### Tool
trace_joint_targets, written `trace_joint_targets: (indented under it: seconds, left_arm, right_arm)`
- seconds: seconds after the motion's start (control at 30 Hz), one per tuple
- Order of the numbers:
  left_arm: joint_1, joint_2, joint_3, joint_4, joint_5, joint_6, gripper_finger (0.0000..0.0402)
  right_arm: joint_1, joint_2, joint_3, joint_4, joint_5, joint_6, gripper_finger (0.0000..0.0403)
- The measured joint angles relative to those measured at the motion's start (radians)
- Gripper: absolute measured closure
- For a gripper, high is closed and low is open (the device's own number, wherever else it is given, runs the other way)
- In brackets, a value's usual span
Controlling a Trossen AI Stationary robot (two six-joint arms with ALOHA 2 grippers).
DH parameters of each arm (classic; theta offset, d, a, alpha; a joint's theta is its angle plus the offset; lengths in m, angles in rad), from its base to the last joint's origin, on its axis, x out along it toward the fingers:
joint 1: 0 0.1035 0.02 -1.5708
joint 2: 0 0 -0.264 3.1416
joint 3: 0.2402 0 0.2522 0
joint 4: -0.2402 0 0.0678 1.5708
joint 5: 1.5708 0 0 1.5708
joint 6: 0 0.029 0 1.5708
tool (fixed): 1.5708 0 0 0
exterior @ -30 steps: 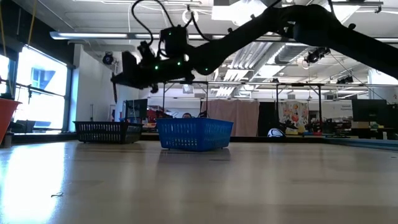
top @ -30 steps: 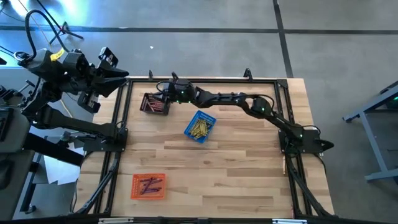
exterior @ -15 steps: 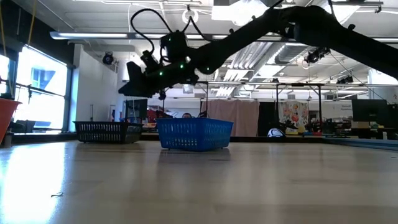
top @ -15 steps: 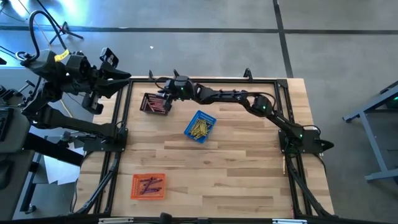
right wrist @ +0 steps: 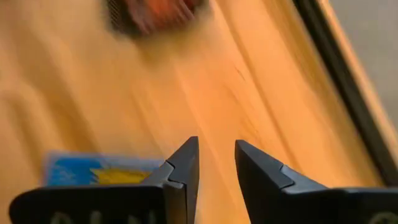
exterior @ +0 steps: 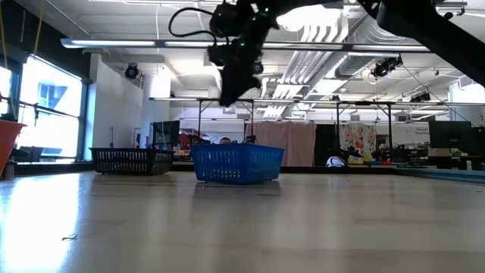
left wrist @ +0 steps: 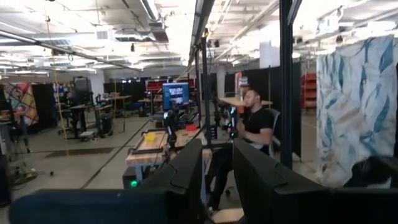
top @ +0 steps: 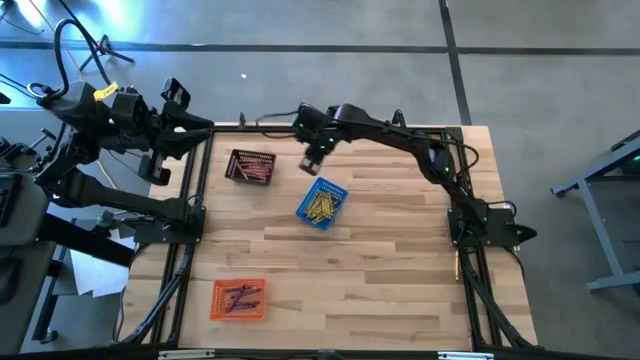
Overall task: Sort crayons
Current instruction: Put the yellow crayon into the blue basket
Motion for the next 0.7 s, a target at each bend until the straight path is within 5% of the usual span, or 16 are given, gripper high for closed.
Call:
trace_joint_targets:
  seconds: [0.1,0.4,0.7]
  left_arm:
    - [0.0,0.0,0.0,-0.023,-0.002,0.032,0.0326]
    - [0.0,-0.003,0.0,-0.073,-0.077,0.074,0.0326]
    - [0.0,-0.018,0.0,-0.153,-0.266,0.121,0.0326]
  right_arm:
    - [0.003,-0.05,-0.054,-0.111,0.099,0.027,0.0313]
    - [-0.001,-0.272,-0.426,-0.173,0.091,0.199,0.0313]
    - [0.126,-0.691,-0.974,-0.121,0.031,0.745,0.0313]
